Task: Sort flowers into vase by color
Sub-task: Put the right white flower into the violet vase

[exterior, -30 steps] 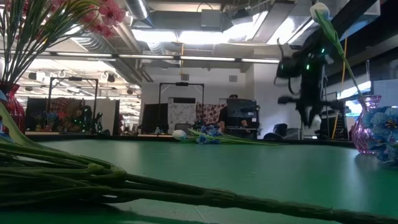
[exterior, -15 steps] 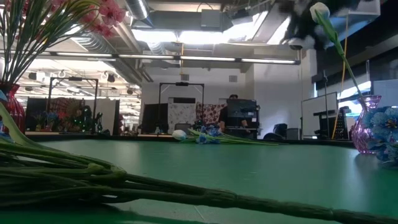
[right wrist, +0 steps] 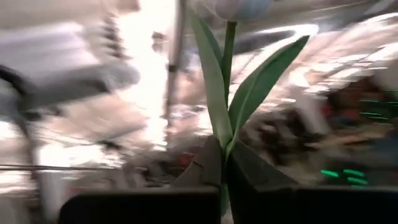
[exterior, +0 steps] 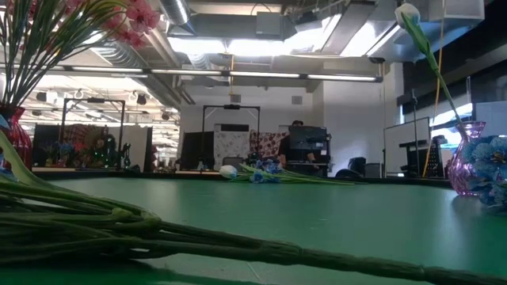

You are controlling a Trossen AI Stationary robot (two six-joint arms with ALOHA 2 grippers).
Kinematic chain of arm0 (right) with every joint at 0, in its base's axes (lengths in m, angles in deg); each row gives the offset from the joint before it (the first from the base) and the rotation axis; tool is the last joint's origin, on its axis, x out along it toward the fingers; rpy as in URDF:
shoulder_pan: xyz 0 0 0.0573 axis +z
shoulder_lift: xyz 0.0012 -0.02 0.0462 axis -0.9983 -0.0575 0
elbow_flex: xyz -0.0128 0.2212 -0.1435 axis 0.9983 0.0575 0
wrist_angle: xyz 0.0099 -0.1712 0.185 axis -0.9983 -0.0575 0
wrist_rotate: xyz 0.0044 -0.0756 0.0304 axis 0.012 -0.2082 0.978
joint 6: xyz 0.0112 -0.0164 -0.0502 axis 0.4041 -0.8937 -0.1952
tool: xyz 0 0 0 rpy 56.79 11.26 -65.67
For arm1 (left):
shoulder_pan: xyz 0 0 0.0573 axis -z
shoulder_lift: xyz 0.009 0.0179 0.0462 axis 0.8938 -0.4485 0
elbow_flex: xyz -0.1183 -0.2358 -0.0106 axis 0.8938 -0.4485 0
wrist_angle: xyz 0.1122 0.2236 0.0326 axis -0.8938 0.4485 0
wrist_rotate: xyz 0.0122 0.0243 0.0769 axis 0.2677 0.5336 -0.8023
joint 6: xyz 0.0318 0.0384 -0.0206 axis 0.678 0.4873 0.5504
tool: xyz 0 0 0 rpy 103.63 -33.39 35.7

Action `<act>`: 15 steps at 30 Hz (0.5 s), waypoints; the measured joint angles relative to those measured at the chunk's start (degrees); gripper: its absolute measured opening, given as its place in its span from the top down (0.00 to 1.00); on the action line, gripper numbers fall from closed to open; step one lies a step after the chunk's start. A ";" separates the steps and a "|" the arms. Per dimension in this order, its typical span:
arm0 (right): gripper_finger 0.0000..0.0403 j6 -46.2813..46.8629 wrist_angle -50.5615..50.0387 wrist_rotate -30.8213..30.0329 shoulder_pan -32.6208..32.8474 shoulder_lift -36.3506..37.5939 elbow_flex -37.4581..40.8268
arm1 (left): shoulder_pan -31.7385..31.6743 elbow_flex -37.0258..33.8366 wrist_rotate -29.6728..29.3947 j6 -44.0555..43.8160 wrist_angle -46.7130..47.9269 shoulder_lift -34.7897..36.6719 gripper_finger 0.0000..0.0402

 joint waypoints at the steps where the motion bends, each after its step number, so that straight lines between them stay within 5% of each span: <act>1: 0.99 1.84 0.68 2.45 0.00 0.86 -0.39 | 0.00 0.00 -0.30 0.04 -0.13 0.00 0.57; 4: 0.99 5.35 -0.04 13.03 -0.02 3.23 -2.67 | -0.02 0.00 -1.64 0.07 -0.13 0.00 0.57; 9: 0.99 1.10 -15.98 30.32 -0.02 6.85 -4.85 | -0.01 0.01 -1.84 -1.58 0.26 0.00 0.57; 15: 0.99 -18.04 -38.69 25.36 -0.02 13.42 -4.59 | 0.00 0.02 -1.86 -4.37 2.72 0.00 0.57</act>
